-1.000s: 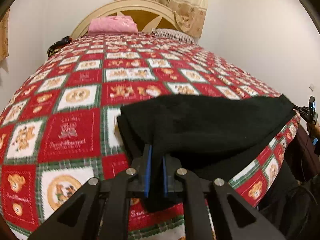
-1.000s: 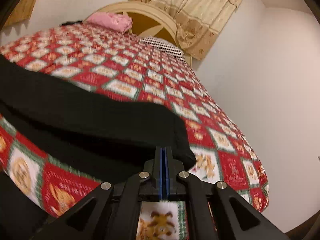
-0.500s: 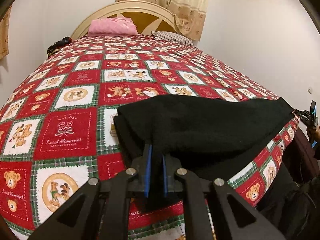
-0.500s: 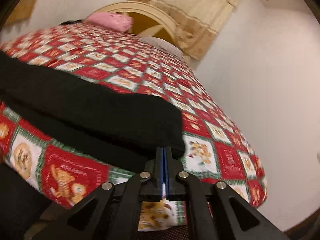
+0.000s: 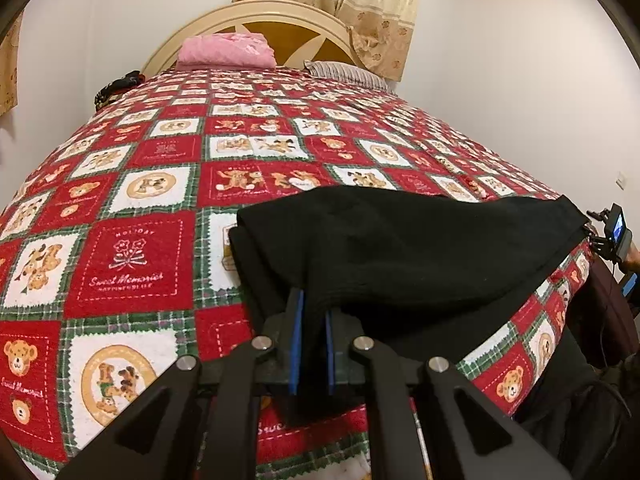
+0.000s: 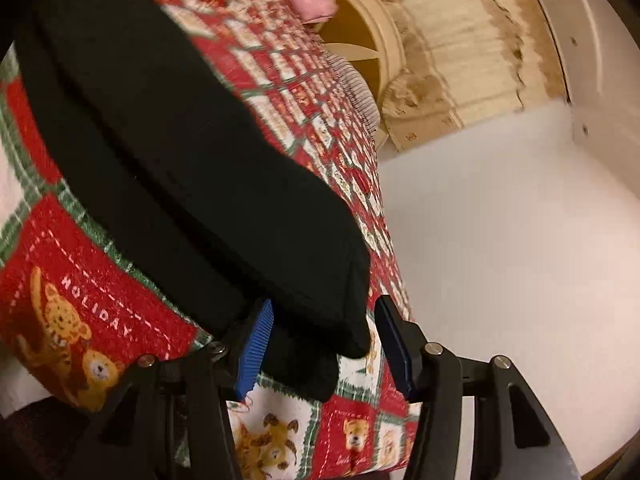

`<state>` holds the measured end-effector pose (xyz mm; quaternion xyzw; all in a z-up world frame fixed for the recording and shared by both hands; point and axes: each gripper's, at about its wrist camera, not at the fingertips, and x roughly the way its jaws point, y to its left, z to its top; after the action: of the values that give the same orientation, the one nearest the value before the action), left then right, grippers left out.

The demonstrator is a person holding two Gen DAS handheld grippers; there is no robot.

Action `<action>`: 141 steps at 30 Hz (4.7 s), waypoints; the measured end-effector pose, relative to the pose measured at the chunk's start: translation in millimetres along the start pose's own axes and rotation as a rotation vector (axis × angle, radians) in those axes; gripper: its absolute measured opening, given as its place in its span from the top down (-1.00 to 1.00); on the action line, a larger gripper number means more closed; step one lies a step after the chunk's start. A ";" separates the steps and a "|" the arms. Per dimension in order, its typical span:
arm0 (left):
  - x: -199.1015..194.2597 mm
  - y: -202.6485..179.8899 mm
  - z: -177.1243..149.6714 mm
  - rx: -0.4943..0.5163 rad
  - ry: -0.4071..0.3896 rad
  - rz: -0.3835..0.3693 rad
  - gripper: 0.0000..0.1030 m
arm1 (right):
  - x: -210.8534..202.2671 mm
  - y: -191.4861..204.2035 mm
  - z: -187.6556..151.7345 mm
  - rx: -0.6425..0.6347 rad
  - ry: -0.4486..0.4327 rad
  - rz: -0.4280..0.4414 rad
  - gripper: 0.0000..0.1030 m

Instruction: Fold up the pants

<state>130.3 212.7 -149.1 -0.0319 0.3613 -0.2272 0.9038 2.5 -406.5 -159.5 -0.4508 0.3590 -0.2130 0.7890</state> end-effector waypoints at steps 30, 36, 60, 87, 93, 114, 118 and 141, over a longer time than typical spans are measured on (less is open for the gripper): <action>-17.0 0.5 -27.3 0.038 0.000 0.083 0.41 | -34.2 -17.6 -37.7 0.180 0.030 -0.033 0.03; -31.2 25.1 -44.7 -0.052 -0.019 0.154 0.19 | -80.7 -14.3 -1.1 0.190 -0.073 0.054 0.03; -17.5 -13.0 -24.8 0.080 -0.049 0.074 0.70 | -195.0 220.9 284.6 -0.096 -0.587 0.676 0.03; -39.3 10.7 -44.0 -0.003 -0.044 0.131 0.15 | -197.0 198.3 281.2 -0.041 -0.511 0.793 0.06; -61.9 28.2 -38.9 -0.089 -0.141 0.207 0.15 | -183.5 156.7 274.0 0.061 -0.483 0.877 0.06; 25.7 -47.3 -9.0 0.051 -0.023 0.034 0.07 | -3.4 169.7 402.1 0.652 0.077 1.497 0.22; 25.5 -47.4 -7.2 0.040 -0.024 0.024 0.07 | 2.7 175.9 401.3 0.720 0.107 1.605 0.87; 19.0 -62.6 -9.8 0.037 -0.056 0.083 -0.24 | -18.6 133.4 363.1 0.717 -0.060 1.467 -0.01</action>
<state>111.6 149.5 -154.6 -0.0064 0.3325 -0.1951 0.9227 267.4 -124.4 -145.9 0.1732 0.4515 0.2678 0.8333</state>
